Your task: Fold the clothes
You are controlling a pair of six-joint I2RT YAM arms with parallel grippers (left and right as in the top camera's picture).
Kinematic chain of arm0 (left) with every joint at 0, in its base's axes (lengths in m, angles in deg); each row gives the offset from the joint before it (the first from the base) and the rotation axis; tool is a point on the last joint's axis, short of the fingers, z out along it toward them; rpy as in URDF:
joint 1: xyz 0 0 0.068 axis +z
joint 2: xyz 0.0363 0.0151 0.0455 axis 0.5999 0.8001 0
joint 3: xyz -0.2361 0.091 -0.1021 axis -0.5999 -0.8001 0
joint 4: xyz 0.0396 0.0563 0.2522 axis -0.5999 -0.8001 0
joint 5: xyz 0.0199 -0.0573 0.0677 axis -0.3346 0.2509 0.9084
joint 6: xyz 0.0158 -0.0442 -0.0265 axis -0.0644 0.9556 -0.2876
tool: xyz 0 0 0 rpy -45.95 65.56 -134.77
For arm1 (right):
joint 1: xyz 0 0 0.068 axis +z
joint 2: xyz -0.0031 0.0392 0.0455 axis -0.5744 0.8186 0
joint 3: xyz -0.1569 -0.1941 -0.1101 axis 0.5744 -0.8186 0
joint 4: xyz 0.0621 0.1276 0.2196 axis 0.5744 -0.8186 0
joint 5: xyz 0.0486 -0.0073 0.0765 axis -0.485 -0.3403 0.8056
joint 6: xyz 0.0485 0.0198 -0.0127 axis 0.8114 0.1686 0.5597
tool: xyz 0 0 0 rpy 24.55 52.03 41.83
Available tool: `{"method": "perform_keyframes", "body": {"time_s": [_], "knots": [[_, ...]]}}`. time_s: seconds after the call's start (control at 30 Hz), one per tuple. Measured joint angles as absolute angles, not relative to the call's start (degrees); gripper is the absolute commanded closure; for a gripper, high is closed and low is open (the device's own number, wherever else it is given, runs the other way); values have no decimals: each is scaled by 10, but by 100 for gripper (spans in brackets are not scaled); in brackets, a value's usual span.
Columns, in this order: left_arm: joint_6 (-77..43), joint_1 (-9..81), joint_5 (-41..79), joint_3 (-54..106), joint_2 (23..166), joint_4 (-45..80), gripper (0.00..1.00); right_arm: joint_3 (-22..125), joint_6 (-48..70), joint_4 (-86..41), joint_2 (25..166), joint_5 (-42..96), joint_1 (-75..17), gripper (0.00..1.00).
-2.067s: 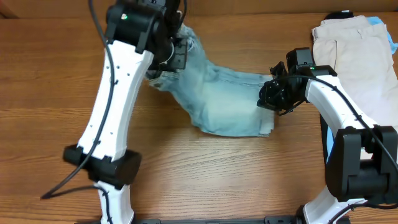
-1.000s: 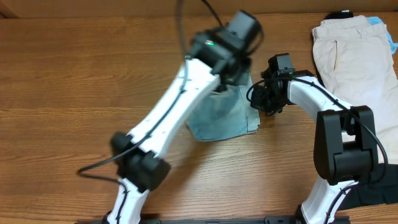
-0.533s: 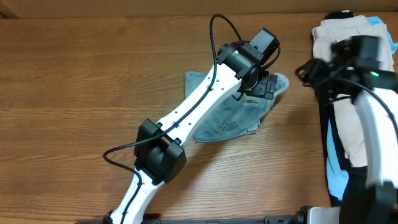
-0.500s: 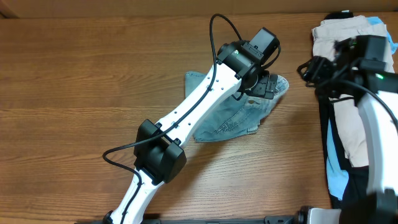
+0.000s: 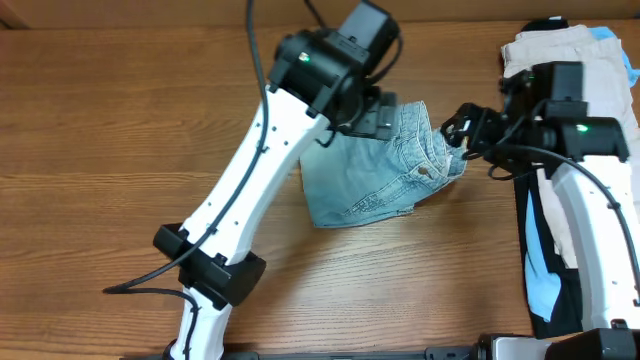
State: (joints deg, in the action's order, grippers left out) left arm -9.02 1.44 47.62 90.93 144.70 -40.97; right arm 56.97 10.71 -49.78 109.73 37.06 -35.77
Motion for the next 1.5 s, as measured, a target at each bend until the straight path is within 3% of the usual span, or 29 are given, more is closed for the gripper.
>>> {"method": "perform_keyframes", "body": {"time_s": [0.27,0.47,0.67,0.9,0.97,1.03,1.1,1.37,1.5], "knots": [[-153,49,467,793,1448,-404,1,570,106,-503,1098,333,-320,3],[-235,79,393,608,1451,-283,5,570,105,-516,1098,303,-320,0],[-232,133,351,456,1453,-145,7,570,105,-521,1098,280,-320,0],[-216,156,305,343,1452,49,21,570,106,-503,1098,275,-320,0],[-215,154,294,332,1448,75,36,570,106,-502,1098,275,-320,1],[-217,153,288,324,1446,88,79,570,106,-499,1098,274,-320,1],[-213,154,284,318,1446,99,93,570,109,-492,1098,275,-320,1],[-171,176,266,307,1446,133,96,570,120,-488,1098,275,-320,1],[-98,267,250,307,1447,162,96,570,121,-488,1098,273,-320,1]]}}
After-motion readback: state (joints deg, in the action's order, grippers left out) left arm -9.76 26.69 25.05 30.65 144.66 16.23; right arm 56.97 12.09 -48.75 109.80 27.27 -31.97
